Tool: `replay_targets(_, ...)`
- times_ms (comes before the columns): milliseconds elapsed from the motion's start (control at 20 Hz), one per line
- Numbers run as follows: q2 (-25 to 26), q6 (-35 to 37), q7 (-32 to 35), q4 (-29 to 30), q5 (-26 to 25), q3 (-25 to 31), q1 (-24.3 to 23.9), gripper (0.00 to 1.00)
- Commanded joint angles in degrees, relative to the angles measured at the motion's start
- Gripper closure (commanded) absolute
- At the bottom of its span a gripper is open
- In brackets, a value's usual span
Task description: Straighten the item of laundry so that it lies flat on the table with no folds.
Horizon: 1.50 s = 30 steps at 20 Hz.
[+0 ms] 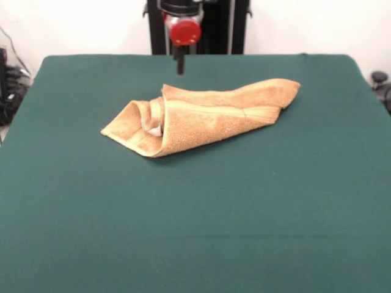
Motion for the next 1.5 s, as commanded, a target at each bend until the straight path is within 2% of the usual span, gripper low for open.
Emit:
replay_targets(50, -1.2, 5.5, -5.8, -6.2, -2.6, -2.1, 2.0, 0.00)
replay_targets(300, 2.1, 2.8, 1.1, -11.4, -0.5, -6.0, 4.4, 0.00)
replay_targets(500, 2.3, 7.3, -5.1, -13.4, -0.6, -4.0, 1.4, 0.00)
replay_targets(600, 3.1, 11.1, -6.6, -15.8, -0.7, -4.4, 1.5, 0.00)
replay_targets(750, 6.4, 10.3, 1.4, -19.9, 1.5, -8.3, 4.3, 0.00)
replay_targets(1100, 8.8, 4.7, 11.7, -20.6, 12.1, -9.5, 4.1, 0.00)
replay_targets(1250, 10.6, 1.4, 14.7, -20.9, 17.4, -10.6, 5.1, 0.00)
replay_targets(1400, 12.3, 1.4, 17.8, -21.3, 23.6, -12.4, 6.6, 0.00)
replay_targets(1500, 12.9, 1.1, 17.3, -20.7, 26.8, -13.0, 7.2, 0.00)
